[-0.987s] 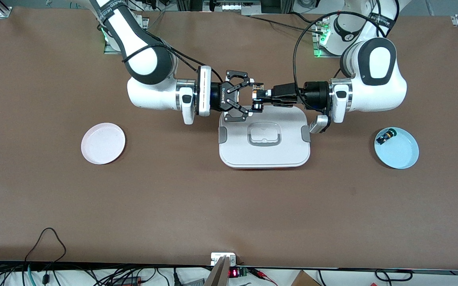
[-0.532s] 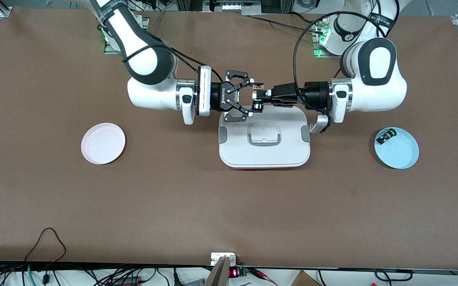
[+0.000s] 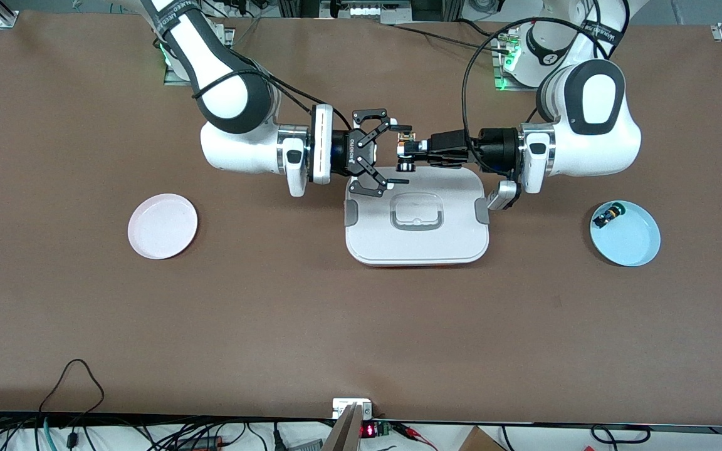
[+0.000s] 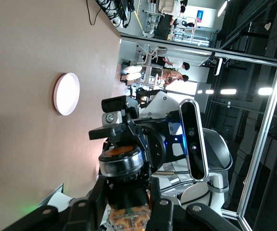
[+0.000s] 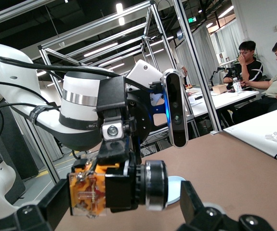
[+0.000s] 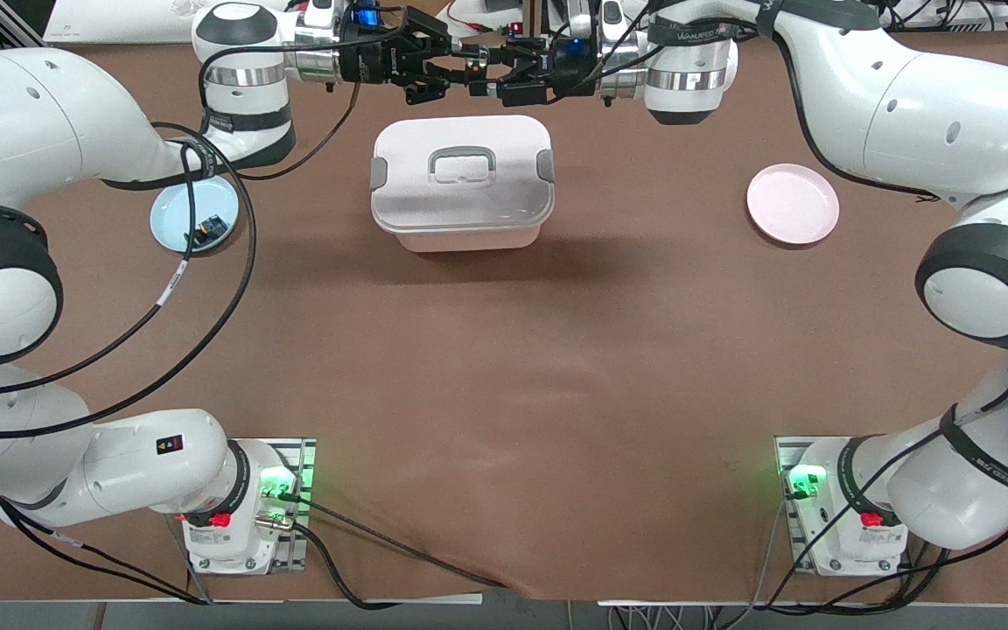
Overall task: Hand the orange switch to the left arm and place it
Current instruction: 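Close the left gripper on the orange switch held by the right gripper, then open the right gripper while the left gripper pulls the switch away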
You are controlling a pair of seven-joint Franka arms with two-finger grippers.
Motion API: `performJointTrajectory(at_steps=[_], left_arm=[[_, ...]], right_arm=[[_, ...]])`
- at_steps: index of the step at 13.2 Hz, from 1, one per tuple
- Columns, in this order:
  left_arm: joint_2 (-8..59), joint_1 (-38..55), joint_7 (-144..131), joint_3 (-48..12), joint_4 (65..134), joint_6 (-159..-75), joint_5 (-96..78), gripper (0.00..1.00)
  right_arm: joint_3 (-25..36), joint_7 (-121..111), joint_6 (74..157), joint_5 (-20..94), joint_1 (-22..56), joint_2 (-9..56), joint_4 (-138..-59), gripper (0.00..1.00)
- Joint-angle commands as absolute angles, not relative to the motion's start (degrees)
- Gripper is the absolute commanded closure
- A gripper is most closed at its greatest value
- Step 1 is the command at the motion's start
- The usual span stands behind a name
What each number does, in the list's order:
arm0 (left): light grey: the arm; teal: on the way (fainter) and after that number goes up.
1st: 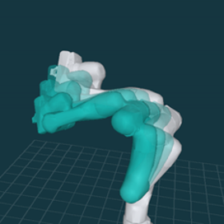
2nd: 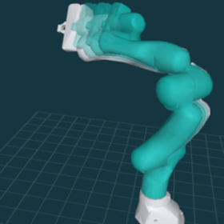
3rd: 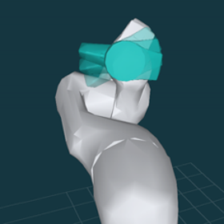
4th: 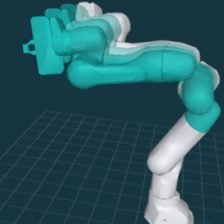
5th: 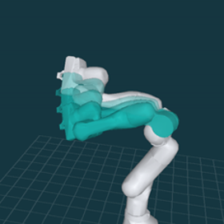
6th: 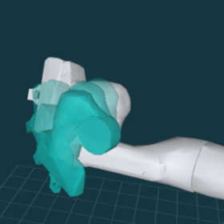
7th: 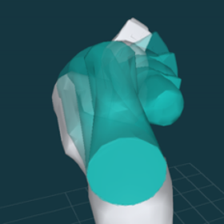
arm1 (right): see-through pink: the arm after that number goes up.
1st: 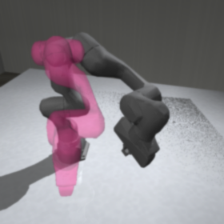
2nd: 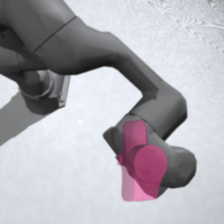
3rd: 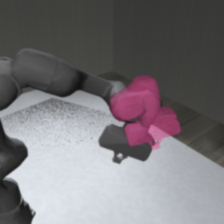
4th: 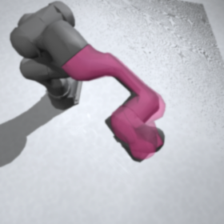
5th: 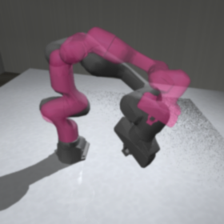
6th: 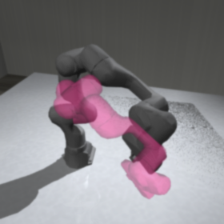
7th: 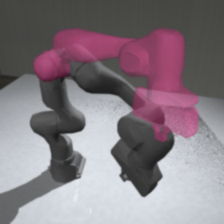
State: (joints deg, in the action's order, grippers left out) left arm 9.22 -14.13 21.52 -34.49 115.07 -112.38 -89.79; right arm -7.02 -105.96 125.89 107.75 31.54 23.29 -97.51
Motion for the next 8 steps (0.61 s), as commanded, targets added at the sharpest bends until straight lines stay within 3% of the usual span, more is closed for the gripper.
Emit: performJointTrajectory(at_steps=[1, 4, 8], left_arm=[[8.7, -15.1, 21.6, -34.8, 115.3, -111.1, -91.5, 0.77], [8.8, -16.5, 22.1, -34.5, 114.8, -109.8, -89.5, 0.77], [11.2, -19.5, 22.4, -34.1, 110.0, -107.5, -72.0, 0.77]], right_arm=[[-7.6, -106.4, 127.1, 108.9, 30.9, 22.5, -98.7, 0.0], [-7.6, -106.4, 126.8, 108.5, 28.2, 20.9, -100.9, 0.0], [-7.5, -105.9, 126.6, 108.3, 24.9, 18.5, -105.4, 0.0]])
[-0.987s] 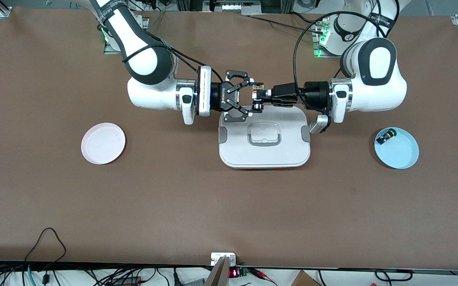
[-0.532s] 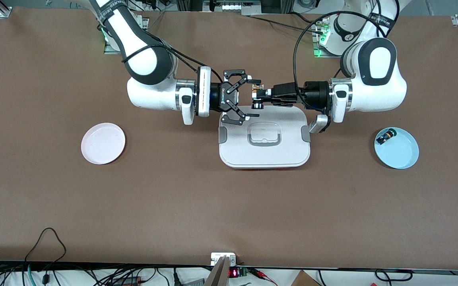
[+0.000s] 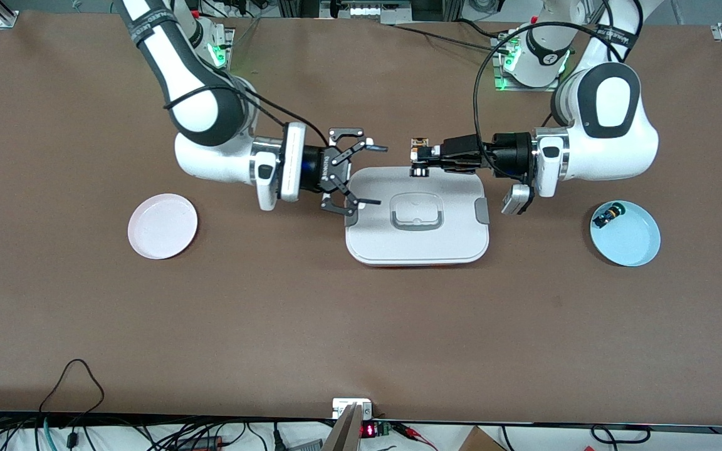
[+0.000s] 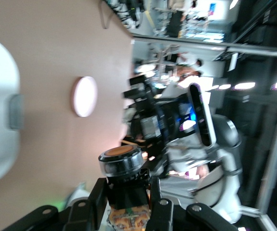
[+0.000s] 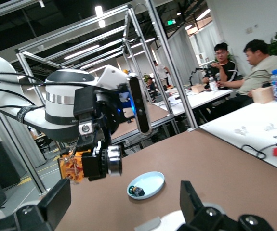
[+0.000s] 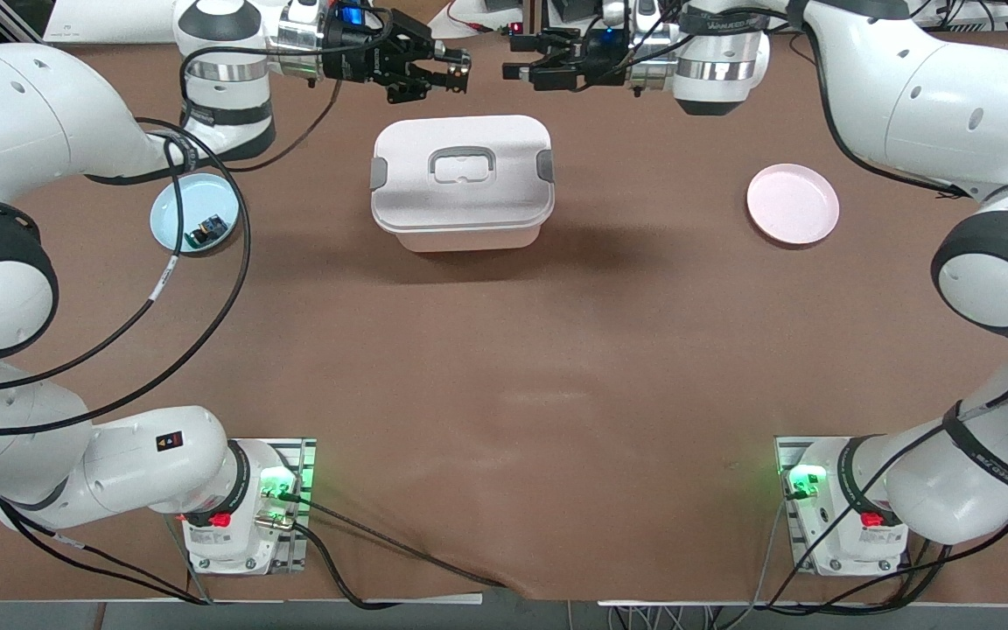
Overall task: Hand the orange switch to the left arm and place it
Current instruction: 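Open the right gripper while the left gripper pulls the switch away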
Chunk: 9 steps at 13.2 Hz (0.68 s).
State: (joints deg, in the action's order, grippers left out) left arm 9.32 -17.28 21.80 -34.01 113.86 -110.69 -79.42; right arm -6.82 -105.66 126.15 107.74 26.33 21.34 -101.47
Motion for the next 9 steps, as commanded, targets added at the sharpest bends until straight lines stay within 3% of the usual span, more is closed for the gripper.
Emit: performJointTrajectory(at_steps=[1, 9], left_arm=[[12.0, -20.4, 22.4, -34.2, 107.7, -105.5, -65.3, 0.77], [14.4, -21.5, 22.7, -34.2, 98.6, -101.0, -27.6, 0.79]], right_arm=[[-7.4, -104.0, 127.0, 108.2, 24.5, 18.0, -106.3, 0.0], [-7.1, -77.8, 127.9, 93.5, 20.1, 13.9, -109.9, 0.0]])
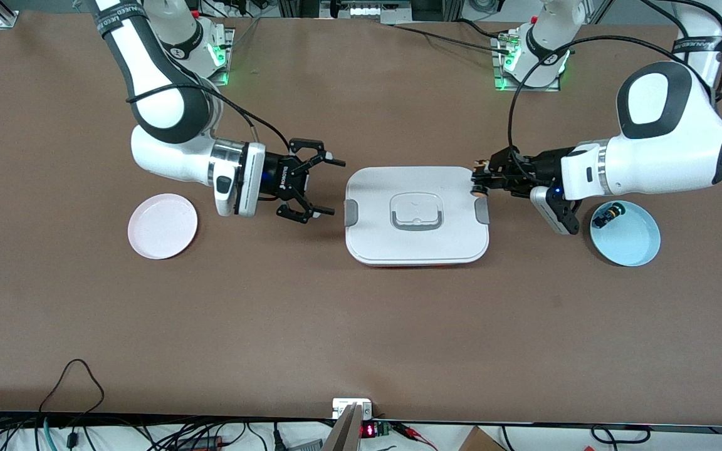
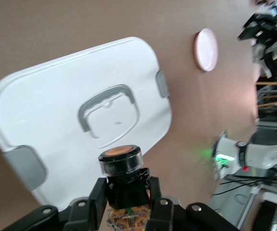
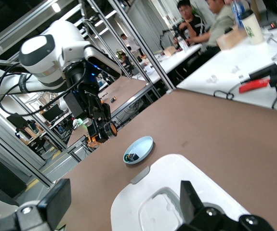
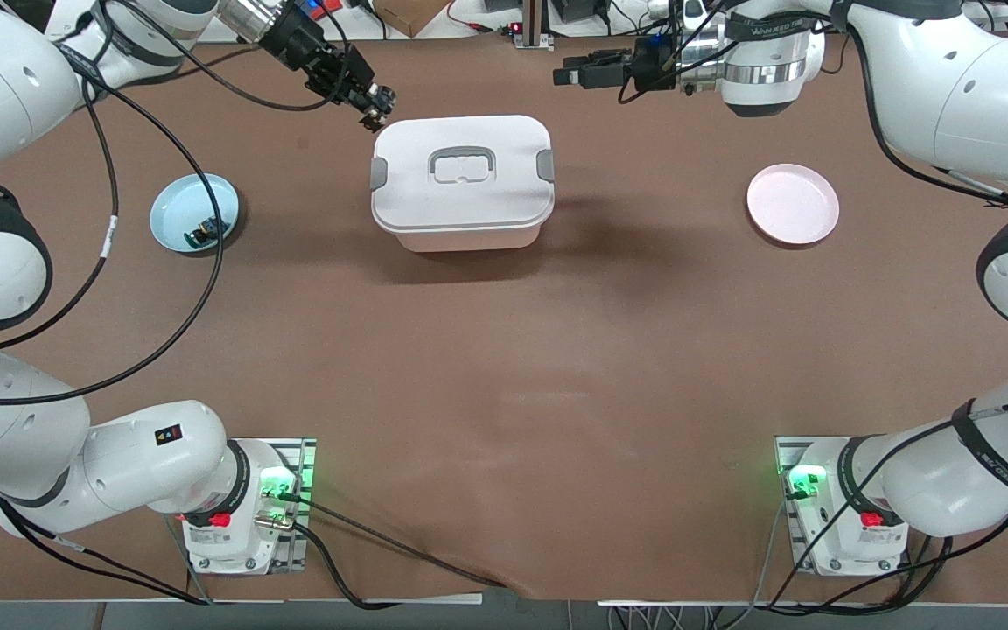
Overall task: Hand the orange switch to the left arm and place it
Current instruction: 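Open the right gripper while the left gripper pulls the switch away, then lower the switch into the blue bowl while the right gripper withdraws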
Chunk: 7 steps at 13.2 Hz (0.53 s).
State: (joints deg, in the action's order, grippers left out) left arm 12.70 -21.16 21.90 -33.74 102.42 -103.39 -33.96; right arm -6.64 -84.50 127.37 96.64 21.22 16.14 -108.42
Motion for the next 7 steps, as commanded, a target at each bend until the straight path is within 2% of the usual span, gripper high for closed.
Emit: performJointTrajectory(at_steps=[1, 3, 7], left_arm=[[14.7, -21.0, 24.0, -34.3, 97.4, -99.9, -23.2, 0.79], [14.9, -20.7, 28.5, -34.6, 95.5, -99.5, -14.5, 0.79], [14.8, -21.0, 43.8, -34.8, 95.2, -99.4, 4.2, 0.79]], right_arm=[[-7.1, -72.6, 128.8, 90.6, 20.1, 13.9, -109.5, 0.0], [-7.1, -63.3, 132.0, 85.6, 20.1, 13.3, -109.3, 0.0], [-6.9, -48.8, 131.8, 72.2, 18.2, 11.3, -111.9, 0.0]])
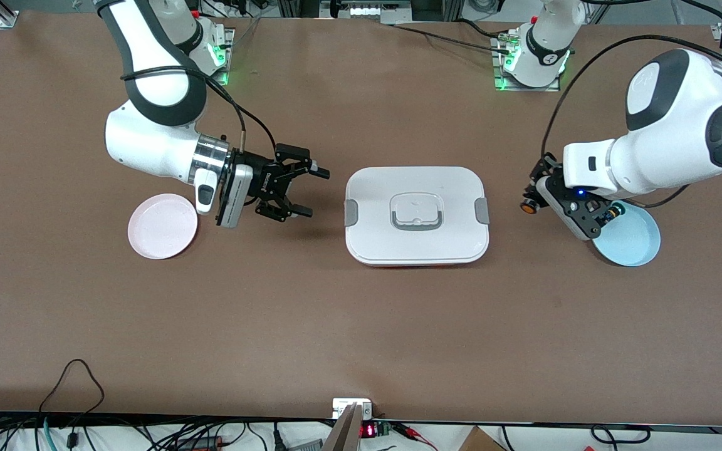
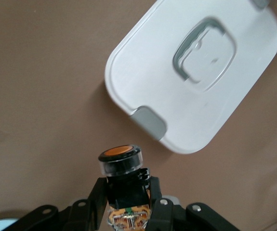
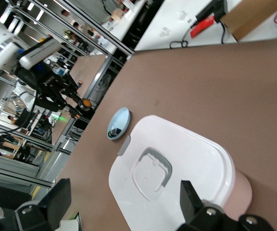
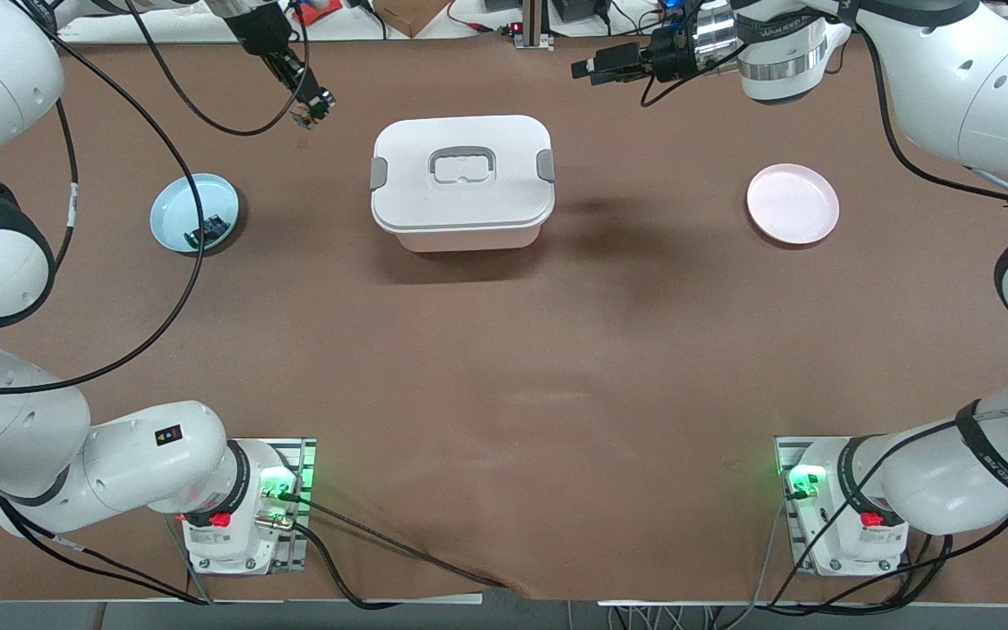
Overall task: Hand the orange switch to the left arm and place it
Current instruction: 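Lower the switch into the blue bowl while the right gripper withdraws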
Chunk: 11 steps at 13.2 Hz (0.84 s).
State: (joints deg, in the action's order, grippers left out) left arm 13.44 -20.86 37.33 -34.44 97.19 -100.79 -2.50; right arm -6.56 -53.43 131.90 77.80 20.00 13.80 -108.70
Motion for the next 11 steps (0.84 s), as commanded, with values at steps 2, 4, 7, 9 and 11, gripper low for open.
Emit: performJointTrajectory(at_steps=[2, 4, 7, 9, 11], left_arm=[[15.0, -21.6, 50.9, -34.5, 95.6, -99.7, 12.3, 0.79], [16.5, -22.1, 58.3, -34.2, 96.1, -99.7, 19.3, 0.79], [17.7, -24.2, 63.9, -34.1, 99.8, -103.4, 27.7, 0.78], [18.6, -27.4, 70.0, -34.2, 104.1, -110.1, 32.6, 0.78], [18.5, -33.7, 75.7, -34.2, 110.8, -120.4, 32.9, 0.78]], right_arm=[[-6.9, -42.3, 130.6, 66.3, 17.1, 10.2, -112.6, 0.0], [-6.7, -31.0, 127.9, 61.1, 16.5, 9.9, -112.0, 0.0], [-6.5, -10.8, 123.2, 44.0, 16.5, 9.0, -109.3, 0.0], [-6.5, 2.1, 115.0, 31.0, 16.5, 8.8, -106.4, 0.0], [-6.5, 11.5, 106.8, 18.3, 16.5, 7.8, -104.5, 0.0]])
